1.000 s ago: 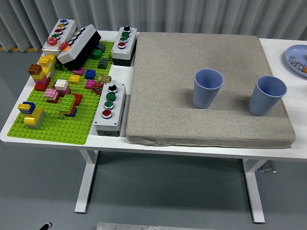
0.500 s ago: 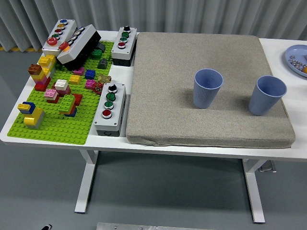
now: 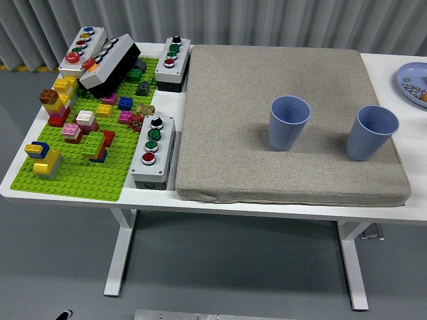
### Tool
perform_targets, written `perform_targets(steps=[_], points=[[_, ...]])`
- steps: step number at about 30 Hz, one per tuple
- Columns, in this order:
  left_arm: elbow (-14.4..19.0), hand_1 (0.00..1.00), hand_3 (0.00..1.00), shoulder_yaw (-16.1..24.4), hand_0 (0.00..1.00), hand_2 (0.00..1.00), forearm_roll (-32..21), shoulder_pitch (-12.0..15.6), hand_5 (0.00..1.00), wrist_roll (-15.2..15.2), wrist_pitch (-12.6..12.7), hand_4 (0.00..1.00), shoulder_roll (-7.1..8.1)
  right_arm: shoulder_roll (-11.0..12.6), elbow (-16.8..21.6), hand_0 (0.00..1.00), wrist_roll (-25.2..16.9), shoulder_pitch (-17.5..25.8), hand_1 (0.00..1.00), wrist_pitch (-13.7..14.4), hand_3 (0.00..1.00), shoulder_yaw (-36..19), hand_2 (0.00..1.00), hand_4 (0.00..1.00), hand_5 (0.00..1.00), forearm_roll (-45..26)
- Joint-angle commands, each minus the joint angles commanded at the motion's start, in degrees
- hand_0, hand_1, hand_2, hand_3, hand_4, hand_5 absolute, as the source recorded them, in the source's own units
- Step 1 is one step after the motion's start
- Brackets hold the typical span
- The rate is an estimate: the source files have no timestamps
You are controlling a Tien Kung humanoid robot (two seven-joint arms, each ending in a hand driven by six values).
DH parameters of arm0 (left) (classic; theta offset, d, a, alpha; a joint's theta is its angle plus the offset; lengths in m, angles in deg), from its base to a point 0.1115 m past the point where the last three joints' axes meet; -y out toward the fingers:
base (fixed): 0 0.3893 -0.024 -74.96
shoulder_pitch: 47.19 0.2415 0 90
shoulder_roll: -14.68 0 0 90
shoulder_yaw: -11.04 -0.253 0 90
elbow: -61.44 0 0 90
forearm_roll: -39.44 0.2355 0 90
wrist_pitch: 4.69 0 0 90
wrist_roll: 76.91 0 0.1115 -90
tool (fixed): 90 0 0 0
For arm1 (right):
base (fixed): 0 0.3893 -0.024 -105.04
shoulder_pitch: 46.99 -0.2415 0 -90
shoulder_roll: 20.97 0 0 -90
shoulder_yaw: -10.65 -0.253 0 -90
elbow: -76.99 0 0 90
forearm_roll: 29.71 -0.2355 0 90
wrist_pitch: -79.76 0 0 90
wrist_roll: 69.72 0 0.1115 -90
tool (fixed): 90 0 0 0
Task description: Pick cup pour cup place
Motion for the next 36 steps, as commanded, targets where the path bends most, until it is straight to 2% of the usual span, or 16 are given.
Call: perform_targets(steps=[36], points=[[0.0,0.786,0.773,-0.3,0.828,0.859,-0.6,0.3,0.998,0.0,0.0,0.593,0.02,0.2,0.3,0.947,0.6,0.0,0.85,-0.4,0.848,0.0,0.847,0.766,0.998,-0.1]])
